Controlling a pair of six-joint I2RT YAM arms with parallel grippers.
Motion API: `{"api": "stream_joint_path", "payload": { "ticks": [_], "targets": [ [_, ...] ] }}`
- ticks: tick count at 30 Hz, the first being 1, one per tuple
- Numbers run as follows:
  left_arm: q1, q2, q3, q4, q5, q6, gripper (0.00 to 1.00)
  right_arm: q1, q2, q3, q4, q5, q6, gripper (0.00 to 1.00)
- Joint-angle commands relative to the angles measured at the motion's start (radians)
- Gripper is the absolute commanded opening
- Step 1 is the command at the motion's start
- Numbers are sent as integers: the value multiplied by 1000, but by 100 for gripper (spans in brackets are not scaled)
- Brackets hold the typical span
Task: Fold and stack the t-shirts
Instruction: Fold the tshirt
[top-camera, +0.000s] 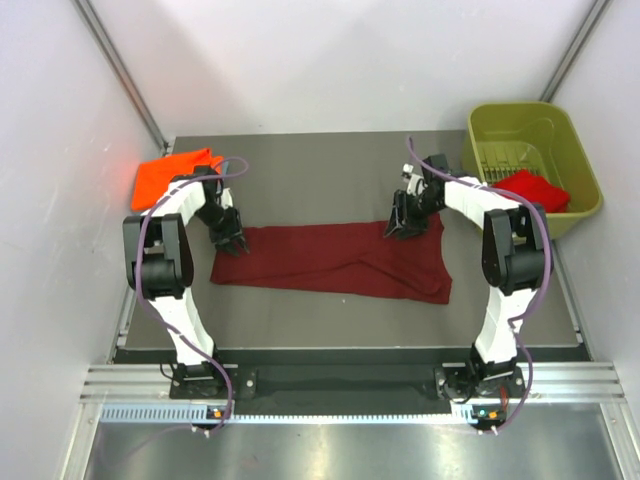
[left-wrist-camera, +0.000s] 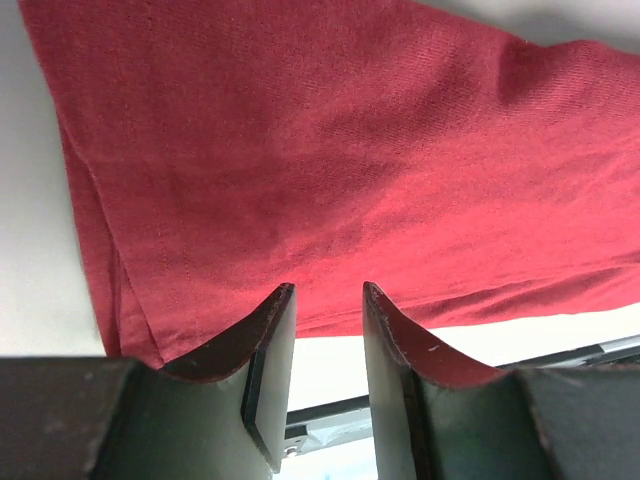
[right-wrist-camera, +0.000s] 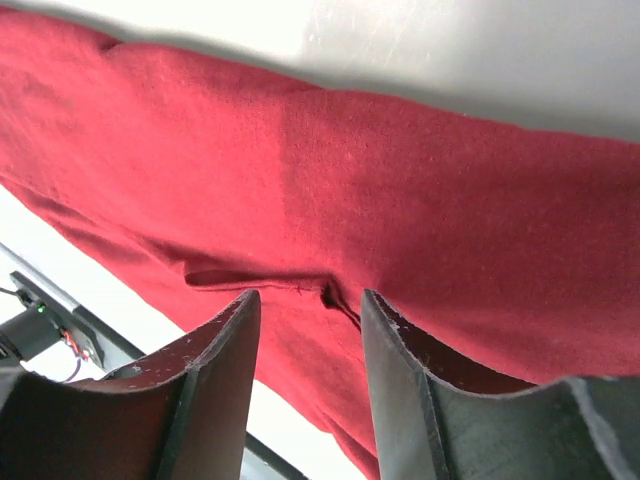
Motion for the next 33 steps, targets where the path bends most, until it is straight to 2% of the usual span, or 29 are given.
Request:
{"api": "stream_joint_path", "payload": {
  "ticks": [1,9,13,16,27,30,31,33],
  "targets": [
    [4,-12,11,-6,-16,-16,38,8,-9,-9,-17,-10,-3,45],
    [4,8,38,-3,-34,-14,38,16,37,20,-44,-3,-5,43],
    [4,12,54,-3,-45,-9,38,22,42,16,-50,-7,-12,31],
    [4,15,58,0,-44,-9,38,31,43,13,-50,-13,-11,27],
    [2,9,31,11,-31,-16,38,43,7,-6,-55,-18,-11,27],
    [2,8,33,14,-31,-16,38,50,8,-3,-57,-24,-15,14],
    [4,8,33,16,-31,-14,38,51,7,-4,-58,-23,-17,7],
    [4,5,31,17,-31,-14,38,53,-1,-6,-60,-21,-18,0]
  ]
}}
